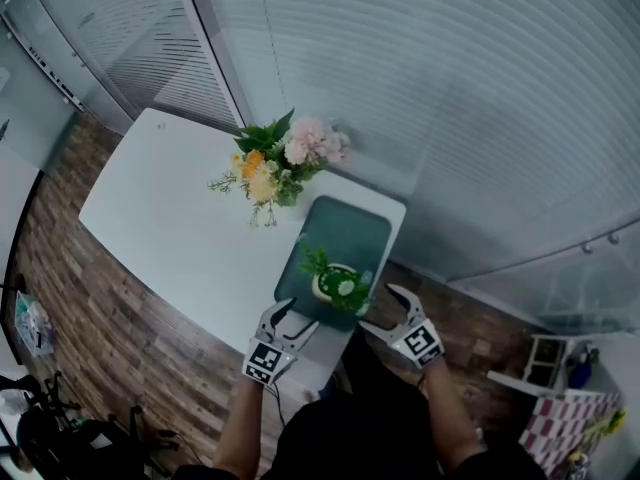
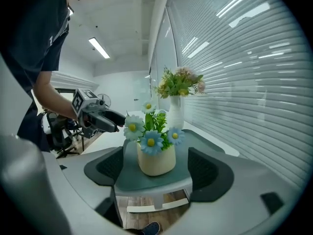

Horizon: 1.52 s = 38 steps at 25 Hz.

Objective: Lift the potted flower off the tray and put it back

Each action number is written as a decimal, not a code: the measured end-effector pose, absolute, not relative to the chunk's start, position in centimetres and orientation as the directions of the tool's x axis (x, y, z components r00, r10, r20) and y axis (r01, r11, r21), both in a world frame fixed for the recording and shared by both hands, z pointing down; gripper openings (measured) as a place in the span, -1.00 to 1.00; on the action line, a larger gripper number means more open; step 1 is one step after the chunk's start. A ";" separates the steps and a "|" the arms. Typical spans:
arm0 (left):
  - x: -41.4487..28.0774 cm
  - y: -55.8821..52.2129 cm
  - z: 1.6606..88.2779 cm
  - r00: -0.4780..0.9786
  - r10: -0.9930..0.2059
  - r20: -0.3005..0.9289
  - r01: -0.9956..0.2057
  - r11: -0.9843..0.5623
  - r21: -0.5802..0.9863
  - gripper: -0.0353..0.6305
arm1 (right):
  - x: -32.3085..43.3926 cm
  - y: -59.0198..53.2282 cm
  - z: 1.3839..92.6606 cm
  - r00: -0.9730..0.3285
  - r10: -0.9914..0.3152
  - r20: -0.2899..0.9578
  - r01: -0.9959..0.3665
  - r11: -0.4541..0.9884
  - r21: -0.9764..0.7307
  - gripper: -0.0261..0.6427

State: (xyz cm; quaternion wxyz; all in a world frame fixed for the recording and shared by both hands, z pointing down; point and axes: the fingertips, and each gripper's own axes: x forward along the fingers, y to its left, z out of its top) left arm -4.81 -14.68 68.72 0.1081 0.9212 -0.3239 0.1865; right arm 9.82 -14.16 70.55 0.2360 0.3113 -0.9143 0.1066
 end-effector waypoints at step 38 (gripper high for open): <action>-1.7 -17.5 76.5 0.734 -0.349 0.583 -0.449 -0.893 0.031 -0.08 | 4.6 -17.5 77.0 -0.761 -0.213 0.612 -0.307 0.950 -0.052 0.23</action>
